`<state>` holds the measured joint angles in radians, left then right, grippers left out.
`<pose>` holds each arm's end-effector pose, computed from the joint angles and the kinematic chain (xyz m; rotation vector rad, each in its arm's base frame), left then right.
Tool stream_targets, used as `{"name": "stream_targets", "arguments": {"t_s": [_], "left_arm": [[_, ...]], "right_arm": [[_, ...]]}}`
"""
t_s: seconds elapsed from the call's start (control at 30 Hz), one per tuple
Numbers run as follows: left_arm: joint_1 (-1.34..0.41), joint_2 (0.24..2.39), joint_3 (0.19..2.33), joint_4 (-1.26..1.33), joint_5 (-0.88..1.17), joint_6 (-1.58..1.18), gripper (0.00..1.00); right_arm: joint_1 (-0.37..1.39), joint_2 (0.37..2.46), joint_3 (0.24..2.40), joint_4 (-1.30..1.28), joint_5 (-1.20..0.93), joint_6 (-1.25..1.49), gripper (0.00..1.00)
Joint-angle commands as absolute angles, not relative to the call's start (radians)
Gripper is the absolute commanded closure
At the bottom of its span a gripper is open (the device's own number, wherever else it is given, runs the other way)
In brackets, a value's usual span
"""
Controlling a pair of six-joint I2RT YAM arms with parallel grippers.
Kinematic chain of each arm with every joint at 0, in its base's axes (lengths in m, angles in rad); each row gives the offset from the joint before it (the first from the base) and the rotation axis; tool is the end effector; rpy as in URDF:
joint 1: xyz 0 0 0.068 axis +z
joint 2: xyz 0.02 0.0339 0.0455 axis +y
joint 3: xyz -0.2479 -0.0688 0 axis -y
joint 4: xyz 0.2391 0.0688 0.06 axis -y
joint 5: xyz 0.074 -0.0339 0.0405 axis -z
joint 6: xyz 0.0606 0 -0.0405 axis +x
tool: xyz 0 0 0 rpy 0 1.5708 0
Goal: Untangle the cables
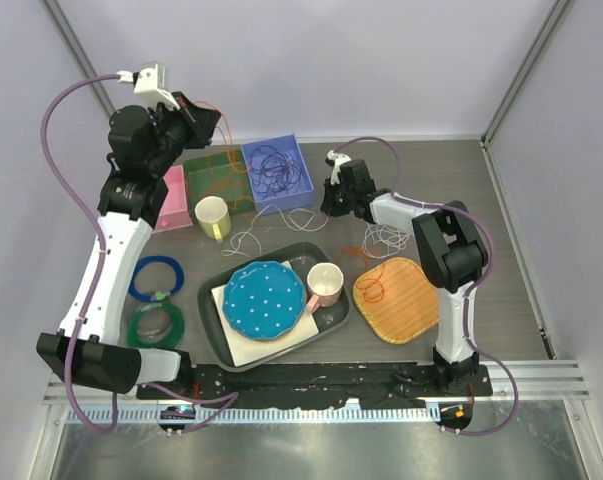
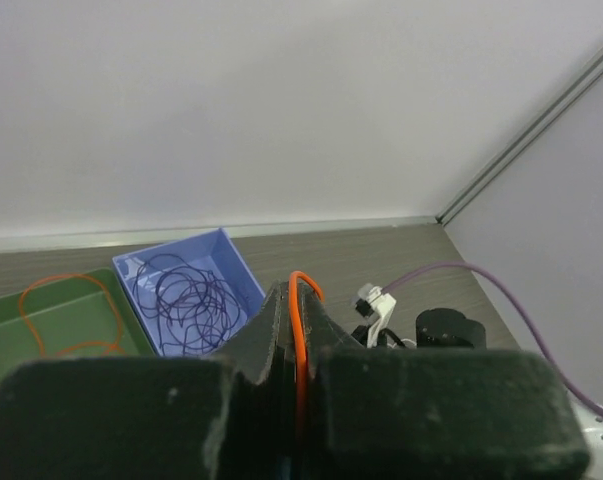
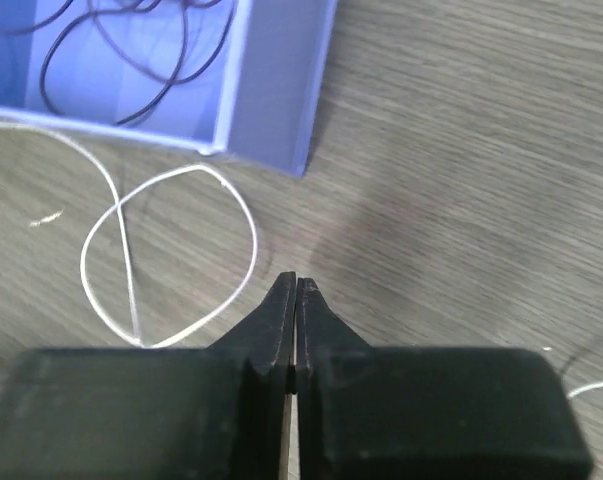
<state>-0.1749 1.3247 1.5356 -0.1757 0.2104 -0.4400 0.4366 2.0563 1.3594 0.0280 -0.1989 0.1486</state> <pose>0.3070 -0.0671 0.4673 -0.0371 1.5719 -0.6473 0.4138 0.2063 0.1426 -0.4356 2.2374 0.5355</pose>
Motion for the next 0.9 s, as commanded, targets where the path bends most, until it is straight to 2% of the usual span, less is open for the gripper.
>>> {"name": "stream_targets", "arguments": {"t_s": [0.0,0.13,0.2,0.23,0.33,0.57,0.6,0.87], "left_arm": [[-0.179,1.259,1.502,-0.124,0.195,-0.393,1.00],[-0.179,1.243,1.480,-0.120,0.141,-0.356,1.00],[-0.181,1.244,1.477,-0.120,0.130,-0.351,1.00],[-0.181,1.246,1.476,-0.120,0.127,-0.348,1.00],[-0.179,1.252,1.473,-0.118,0.100,-0.345,1.00],[-0.179,1.261,1.477,-0.138,0.039,-0.304,1.00],[-0.181,1.262,1.480,-0.141,0.026,-0.296,1.00],[-0.179,1.276,1.529,-0.179,-0.038,-0.296,1.00]], "right_arm": [[0.437,2.030,1.427,-0.009,-0.042,0.221,0.99],[0.424,1.907,1.382,-0.087,0.240,0.215,0.99],[0.397,1.838,1.379,-0.142,0.313,0.210,0.99],[0.359,1.819,1.381,-0.165,0.410,0.216,0.99],[0.273,1.760,1.396,-0.251,0.507,0.265,0.99],[-0.067,1.692,1.402,-0.382,0.517,0.399,0.99],[-0.131,1.678,1.394,-0.374,0.398,0.400,0.99],[-0.166,1.637,1.362,-0.330,0.292,0.413,0.99]]}}
